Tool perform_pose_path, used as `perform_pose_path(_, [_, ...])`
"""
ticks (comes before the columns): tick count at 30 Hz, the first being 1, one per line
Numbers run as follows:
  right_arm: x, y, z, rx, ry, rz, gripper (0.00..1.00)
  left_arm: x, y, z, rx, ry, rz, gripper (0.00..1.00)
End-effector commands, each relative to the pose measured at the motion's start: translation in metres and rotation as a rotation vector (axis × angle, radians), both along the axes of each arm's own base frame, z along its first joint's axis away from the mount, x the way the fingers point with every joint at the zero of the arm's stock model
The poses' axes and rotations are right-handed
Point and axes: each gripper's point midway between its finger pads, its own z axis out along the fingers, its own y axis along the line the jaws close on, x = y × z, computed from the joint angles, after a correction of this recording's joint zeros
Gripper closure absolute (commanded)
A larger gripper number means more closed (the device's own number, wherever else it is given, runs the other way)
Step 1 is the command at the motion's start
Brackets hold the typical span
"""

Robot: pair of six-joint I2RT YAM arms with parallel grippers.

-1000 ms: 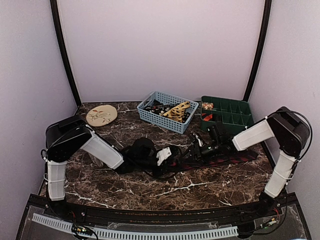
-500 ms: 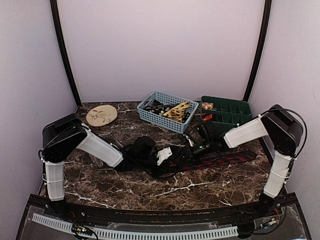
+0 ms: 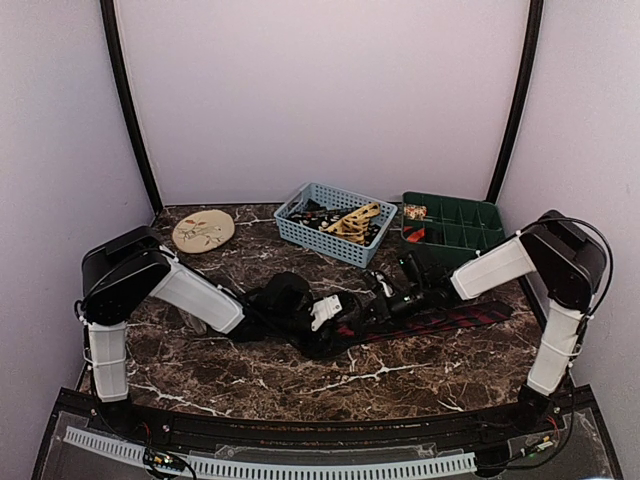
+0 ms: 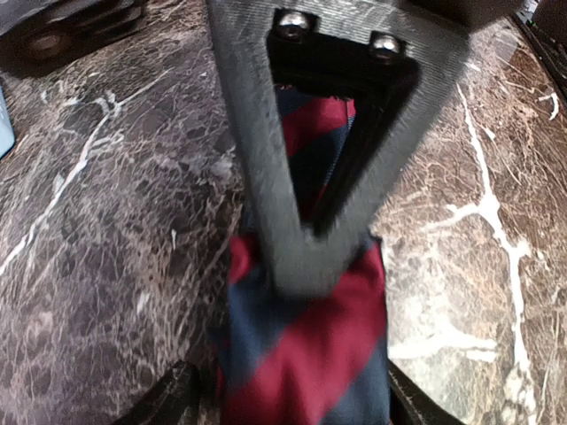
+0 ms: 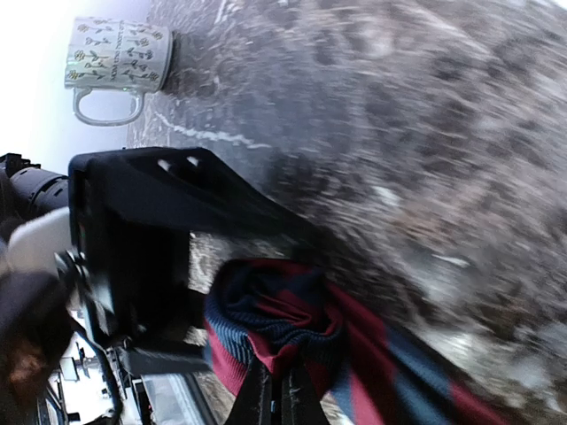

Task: Roll the ties
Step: Roll the tie at the center of the board.

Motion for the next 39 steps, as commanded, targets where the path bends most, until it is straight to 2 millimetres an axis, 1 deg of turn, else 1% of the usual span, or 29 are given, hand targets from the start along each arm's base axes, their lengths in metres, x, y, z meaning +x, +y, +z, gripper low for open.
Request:
perform_pose_path(1, [-0.004, -0.032, -0.038, -0.09, 0.018, -0.055, 1.0, -0.008, 0.011, 0.01, -0.044, 0.007, 0.007, 0.32])
perform_pose_path(3, [-0.002, -0.04, -0.045, -0.1, 0.008, -0.073, 1.0, -0.009, 0.009, 0.016, -0.1, 0.011, 0.02, 0.31])
perform_pose_path(6, [-0.001, -0.051, -0.057, -0.122, 0.011, -0.09, 1.0, -0.011, 0.007, 0.018, -0.179, 0.033, 0.037, 0.25])
perform_pose_path(10, [-0.003, -0.056, -0.069, -0.135, 0.021, -0.095, 1.0, -0.009, -0.001, 0.018, -0.265, 0.035, 0.048, 0.24])
perform_pose_path(13, [-0.004, -0.056, -0.07, -0.13, 0.023, -0.095, 1.0, -0.006, -0.01, 0.017, -0.308, 0.037, 0.044, 0.24])
perform_pose_path(15, [-0.004, -0.056, -0.069, -0.131, 0.021, -0.097, 1.0, -0.004, -0.02, 0.015, -0.33, 0.052, 0.03, 0.24])
perform_pose_path(19, [-0.003, -0.055, -0.067, -0.122, 0.017, -0.106, 1.0, 0.002, -0.035, 0.009, -0.345, 0.068, 0.028, 0.25])
perform_pose_path(21, [-0.002, -0.053, -0.065, -0.111, 0.015, -0.107, 1.0, 0.004, -0.041, 0.007, -0.349, 0.072, 0.016, 0.27])
perform_pose_path(22, [-0.002, -0.051, -0.064, -0.107, 0.014, -0.107, 1.0, 0.004, -0.042, 0.004, -0.34, 0.076, 0.008, 0.3])
perform_pose_path(23, [-0.001, -0.05, -0.062, -0.104, 0.012, -0.107, 1.0, 0.003, -0.044, 0.002, -0.322, 0.074, 0.0, 0.36])
perform_pose_path(24, [0.0, -0.049, -0.061, -0.101, 0.01, -0.105, 1.0, 0.004, -0.043, -0.001, -0.302, 0.075, 0.001, 0.48])
perform_pose_path(25, [0.0, -0.048, -0.058, -0.097, 0.008, -0.104, 0.98, 0.004, -0.042, -0.004, -0.28, 0.073, 0.002, 0.55])
perform_pose_path(26, [0.003, -0.048, -0.054, -0.093, 0.002, -0.105, 0.92, 0.003, -0.039, -0.007, -0.252, 0.065, -0.005, 0.62])
perform_pose_path(28, [0.005, -0.048, -0.042, -0.085, -0.01, -0.106, 0.79, -0.001, -0.03, -0.013, -0.191, 0.052, -0.013, 0.69])
perform_pose_path(29, [0.007, -0.047, -0.034, -0.076, -0.025, -0.106, 0.74, -0.003, -0.024, -0.016, -0.162, 0.043, -0.012, 0.71])
perform_pose_path(32, [0.011, -0.043, -0.011, -0.045, -0.04, -0.105, 0.51, -0.009, -0.009, -0.031, -0.049, 0.024, -0.025, 0.73])
perform_pose_path(33, [0.012, -0.039, -0.002, -0.021, -0.034, -0.102, 0.46, -0.01, -0.005, -0.037, -0.012, 0.015, -0.024, 0.73])
perform_pose_path(34, [0.012, -0.035, 0.005, -0.004, -0.027, -0.098, 0.45, -0.011, -0.001, -0.041, 0.016, 0.012, -0.022, 0.74])
perform_pose_path(36, [0.01, -0.027, 0.014, 0.009, -0.015, -0.083, 0.45, -0.012, 0.004, -0.045, 0.053, 0.012, -0.018, 0.74])
perform_pose_path(39, [0.006, -0.019, 0.021, 0.01, -0.009, -0.062, 0.5, -0.013, 0.011, -0.048, 0.084, 0.01, -0.013, 0.74])
